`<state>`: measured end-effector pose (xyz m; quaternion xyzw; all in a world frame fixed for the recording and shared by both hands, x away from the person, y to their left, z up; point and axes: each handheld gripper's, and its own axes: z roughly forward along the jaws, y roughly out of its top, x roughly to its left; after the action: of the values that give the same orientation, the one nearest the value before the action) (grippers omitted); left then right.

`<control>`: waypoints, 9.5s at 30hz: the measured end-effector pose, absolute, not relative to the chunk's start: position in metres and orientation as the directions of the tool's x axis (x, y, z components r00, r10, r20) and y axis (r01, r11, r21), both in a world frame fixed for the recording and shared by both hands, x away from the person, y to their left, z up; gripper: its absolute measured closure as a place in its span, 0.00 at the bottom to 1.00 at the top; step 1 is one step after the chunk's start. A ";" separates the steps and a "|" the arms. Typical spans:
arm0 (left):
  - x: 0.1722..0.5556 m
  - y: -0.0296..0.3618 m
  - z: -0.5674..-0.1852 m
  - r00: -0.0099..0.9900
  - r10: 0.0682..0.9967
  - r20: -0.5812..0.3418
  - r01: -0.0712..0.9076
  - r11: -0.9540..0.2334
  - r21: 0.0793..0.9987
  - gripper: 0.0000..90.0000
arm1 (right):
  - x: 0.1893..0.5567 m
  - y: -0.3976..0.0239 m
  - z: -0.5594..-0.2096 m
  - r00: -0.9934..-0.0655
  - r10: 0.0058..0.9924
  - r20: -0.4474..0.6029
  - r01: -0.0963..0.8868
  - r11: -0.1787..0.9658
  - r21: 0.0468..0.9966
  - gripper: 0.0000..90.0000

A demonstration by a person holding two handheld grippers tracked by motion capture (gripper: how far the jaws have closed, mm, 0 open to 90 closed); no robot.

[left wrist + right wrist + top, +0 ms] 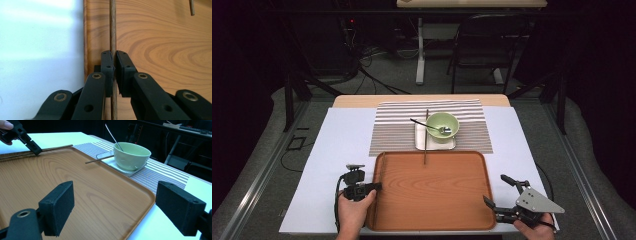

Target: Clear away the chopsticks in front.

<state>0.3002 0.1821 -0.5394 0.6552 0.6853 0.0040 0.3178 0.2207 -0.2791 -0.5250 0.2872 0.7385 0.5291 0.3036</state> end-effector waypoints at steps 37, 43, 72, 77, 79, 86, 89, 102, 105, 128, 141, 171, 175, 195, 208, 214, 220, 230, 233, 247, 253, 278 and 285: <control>0.312 0.182 -0.523 0.175 0.884 -0.434 0.824 0.110 0.556 0.47 | 0.220 -0.279 -0.525 -0.655 0.741 -0.147 0.103 0.280 0.955 0.17; 0.324 0.176 -0.518 0.205 0.902 -0.381 0.820 0.054 0.569 0.48 | 0.221 -0.279 -0.525 -0.656 0.739 -0.151 0.102 0.285 0.953 0.17; 0.386 0.146 -0.497 0.297 0.895 -0.332 0.798 -0.042 0.601 0.46 | 0.221 -0.279 -0.526 -0.654 0.741 -0.152 0.105 0.288 0.952 0.17; 0.395 0.133 -0.493 0.342 0.898 -0.277 0.773 -0.101 0.626 0.48 | 0.221 -0.279 -0.526 -0.654 0.740 -0.157 0.102 0.291 0.951 0.17; 0.399 0.127 -0.493 0.356 0.895 -0.270 0.769 -0.117 0.628 0.49 | 0.221 -0.279 -0.526 -0.654 0.740 -0.156 0.102 0.290 0.952 0.17; 0.412 0.108 -0.493 0.403 0.884 -0.238 0.756 -0.174 0.631 0.51 | 0.221 -0.279 -0.526 -0.654 0.741 -0.154 0.103 0.289 0.952 0.17; 0.419 0.102 -0.494 0.407 0.883 -0.233 0.753 -0.180 0.633 0.51 | 0.221 -0.279 -0.526 -0.653 0.741 -0.153 0.104 0.288 0.952 0.17; 0.436 0.084 -0.504 0.412 0.878 -0.244 0.760 -0.184 0.623 0.53 | 0.221 -0.280 -0.526 -0.655 0.740 -0.155 0.102 0.290 0.952 0.17; 0.439 0.081 -0.506 0.414 0.876 -0.248 0.763 -0.185 0.620 0.55 | 0.221 -0.280 -0.526 -0.655 0.739 -0.155 0.103 0.291 0.951 0.17; 0.454 0.056 -0.525 0.393 0.879 -0.272 0.779 -0.160 0.606 0.72 | 0.221 -0.280 -0.526 -0.656 0.738 -0.159 0.100 0.293 0.951 0.17; 0.462 0.045 -0.535 0.379 0.876 -0.298 0.793 -0.141 0.593 0.75 | 0.221 -0.280 -0.525 -0.655 0.739 -0.157 0.100 0.291 0.952 0.17; 0.466 0.047 -0.548 0.190 0.839 -0.509 0.866 0.101 0.490 0.94 | 0.220 -0.281 -0.525 -0.657 0.737 -0.158 0.097 0.291 0.952 0.17; 0.466 0.049 -0.547 0.176 0.839 -0.515 0.868 0.115 0.484 0.94 | 0.220 -0.281 -0.525 -0.657 0.737 -0.158 0.097 0.291 0.952 0.17; 0.456 0.083 -0.537 0.117 0.825 -0.552 0.856 0.199 0.478 0.94 | 0.220 -0.280 -0.525 -0.655 0.738 -0.161 0.096 0.294 0.951 0.17; 0.447 0.104 -0.532 0.100 0.828 -0.551 0.840 0.226 0.492 0.94 | 0.220 -0.280 -0.525 -0.656 0.737 -0.162 0.097 0.296 0.950 0.17; 0.444 0.109 -0.531 0.089 0.835 -0.544 0.839 0.232 0.493 0.94 | 0.220 -0.280 -0.525 -0.655 0.738 -0.163 0.097 0.296 0.950 0.17; 0.436 0.112 -0.523 0.104 0.837 -0.537 0.831 0.223 0.509 0.94 | 0.220 -0.280 -0.525 -0.655 0.738 -0.163 0.098 0.296 0.950 0.17; 0.412 0.127 -0.517 0.120 0.844 -0.523 0.813 0.218 0.540 0.94 | 0.220 -0.280 -0.525 -0.655 0.738 -0.164 0.098 0.298 0.950 0.17; 0.400 0.133 -0.517 0.117 0.845 -0.521 0.810 0.222 0.542 0.94 | 0.221 -0.279 -0.525 -0.656 0.737 -0.166 0.097 0.300 0.949 0.17; 0.345 0.154 -0.523 0.089 0.873 -0.480 0.801 0.224 0.555 0.94 | 0.221 -0.279 -0.525 -0.656 0.737 -0.165 0.097 0.299 0.949 0.17; 0.323 0.157 -0.529 0.088 0.889 -0.450 0.805 0.203 0.558 0.94 | 0.221 -0.279 -0.525 -0.655 0.737 -0.166 0.097 0.300 0.949 0.17; 0.263 0.158 -0.549 0.067 0.904 -0.423 0.832 0.183 0.524 0.94 | 0.221 -0.279 -0.526 -0.654 0.738 -0.168 0.100 0.305 0.947 0.17; 0.257 0.158 -0.548 0.056 0.908 -0.415 0.835 0.185 0.518 0.94 | 0.221 -0.279 -0.526 -0.654 0.738 -0.167 0.100 0.303 0.948 0.17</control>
<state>0.2570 0.1580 -0.5480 0.6362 0.6849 0.0518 0.3513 0.2209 -0.2793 -0.5257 0.2804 0.7465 0.5194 0.3071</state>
